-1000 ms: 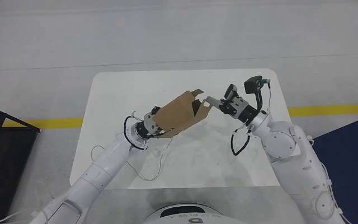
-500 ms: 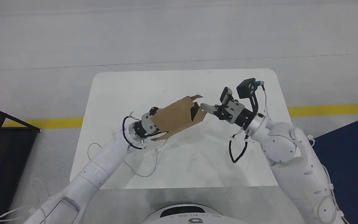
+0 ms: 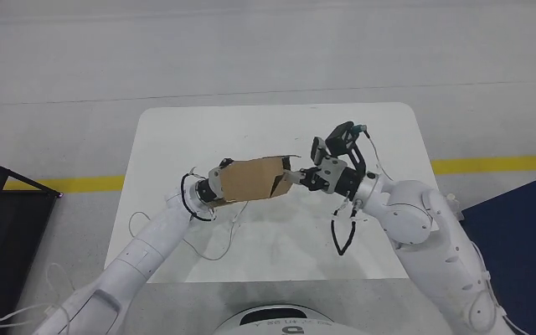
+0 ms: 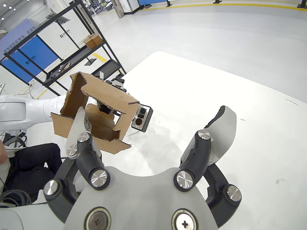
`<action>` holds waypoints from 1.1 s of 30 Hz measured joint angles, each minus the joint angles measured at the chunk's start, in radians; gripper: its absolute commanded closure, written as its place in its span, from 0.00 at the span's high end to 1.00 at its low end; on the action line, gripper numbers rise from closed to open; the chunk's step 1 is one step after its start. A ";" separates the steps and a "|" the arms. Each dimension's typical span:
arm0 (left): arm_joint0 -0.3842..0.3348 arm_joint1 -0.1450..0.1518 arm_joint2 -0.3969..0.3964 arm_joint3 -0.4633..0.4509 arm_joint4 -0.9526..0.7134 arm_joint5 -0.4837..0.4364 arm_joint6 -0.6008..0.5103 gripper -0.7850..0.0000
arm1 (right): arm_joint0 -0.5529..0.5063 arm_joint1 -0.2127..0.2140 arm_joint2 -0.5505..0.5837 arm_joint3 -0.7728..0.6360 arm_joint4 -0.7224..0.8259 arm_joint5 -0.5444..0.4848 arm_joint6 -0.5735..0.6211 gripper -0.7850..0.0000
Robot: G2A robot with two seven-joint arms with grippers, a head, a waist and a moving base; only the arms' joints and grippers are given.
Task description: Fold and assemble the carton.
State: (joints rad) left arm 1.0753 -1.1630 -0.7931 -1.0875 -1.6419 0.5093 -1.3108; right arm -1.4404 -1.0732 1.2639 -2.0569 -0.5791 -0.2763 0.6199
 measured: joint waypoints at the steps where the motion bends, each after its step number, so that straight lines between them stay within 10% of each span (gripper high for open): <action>1: -0.001 -0.001 0.001 0.001 0.001 -0.002 -0.002 0.00 | 0.006 -0.001 -0.006 0.001 -0.001 0.003 0.005 1.00; 17: -0.008 -0.010 -0.001 0.022 -0.029 -0.037 -0.037 0.00 | 0.115 -0.017 -0.103 0.028 -0.049 0.073 0.026 1.00; 33: -0.006 -0.011 -0.041 0.028 -0.072 -0.059 -0.059 0.00 | -0.028 0.002 0.073 -0.018 -0.052 0.114 -0.054 1.00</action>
State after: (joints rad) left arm 1.0692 -1.1744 -0.8338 -1.0597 -1.7135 0.4502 -1.3699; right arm -1.4685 -1.0717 1.3366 -2.0752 -0.6311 -0.1627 0.5664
